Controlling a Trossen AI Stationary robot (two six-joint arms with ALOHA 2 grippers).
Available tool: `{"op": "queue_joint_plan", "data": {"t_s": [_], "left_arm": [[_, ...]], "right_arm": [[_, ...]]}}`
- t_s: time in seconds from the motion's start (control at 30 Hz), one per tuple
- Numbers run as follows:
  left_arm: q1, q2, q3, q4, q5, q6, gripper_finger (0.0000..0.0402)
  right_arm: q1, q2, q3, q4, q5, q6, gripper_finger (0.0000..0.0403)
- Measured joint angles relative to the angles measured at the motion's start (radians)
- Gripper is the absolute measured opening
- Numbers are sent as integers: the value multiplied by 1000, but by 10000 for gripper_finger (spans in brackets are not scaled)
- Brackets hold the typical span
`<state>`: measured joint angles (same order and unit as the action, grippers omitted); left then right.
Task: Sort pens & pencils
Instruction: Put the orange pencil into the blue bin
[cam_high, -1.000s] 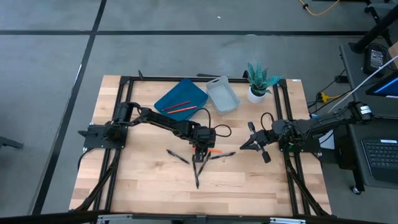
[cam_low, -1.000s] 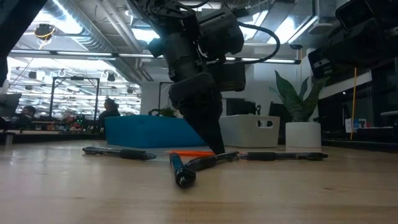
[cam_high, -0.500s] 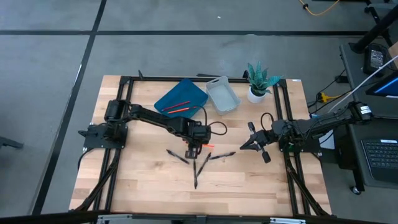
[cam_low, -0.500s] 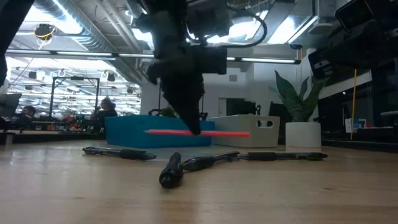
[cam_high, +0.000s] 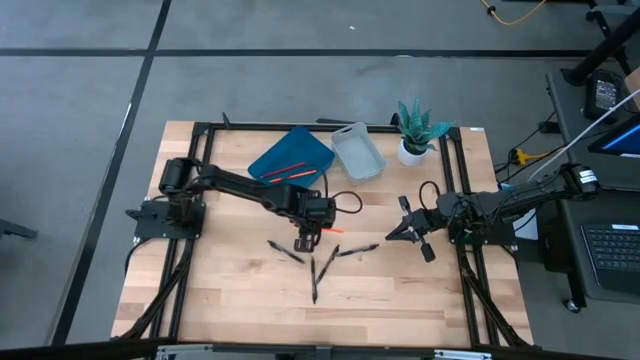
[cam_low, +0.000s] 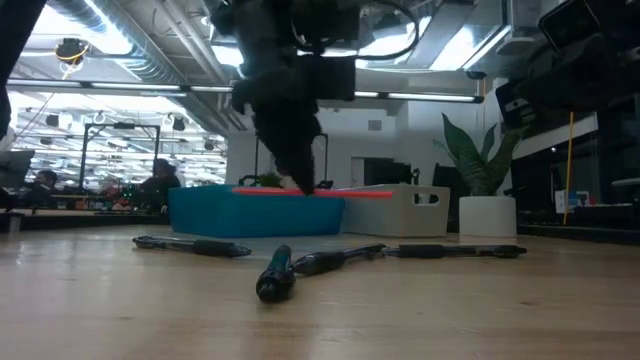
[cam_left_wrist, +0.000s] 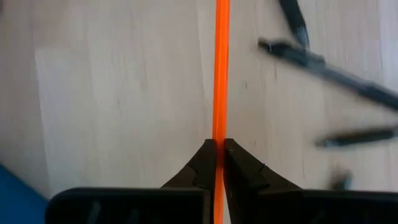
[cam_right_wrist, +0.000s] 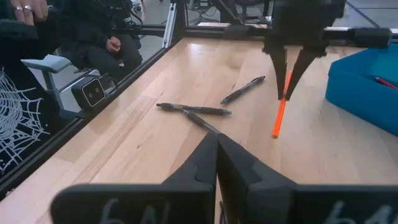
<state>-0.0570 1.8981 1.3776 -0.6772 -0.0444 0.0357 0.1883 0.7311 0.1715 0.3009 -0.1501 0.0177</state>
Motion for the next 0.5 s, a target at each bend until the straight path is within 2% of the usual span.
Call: {"op": "queue_joint_plan", "data": {"t_s": [0.17, 0.5], "left_arm": [[0, -48, 2, -6, -8, 0, 12], [11, -188, 2, -92, -127, 1, 12]], "right_arm": [[0, 4, 0, -12, 1, 0, 12], [0, 14, 0, -13, 1, -4, 12]]}}
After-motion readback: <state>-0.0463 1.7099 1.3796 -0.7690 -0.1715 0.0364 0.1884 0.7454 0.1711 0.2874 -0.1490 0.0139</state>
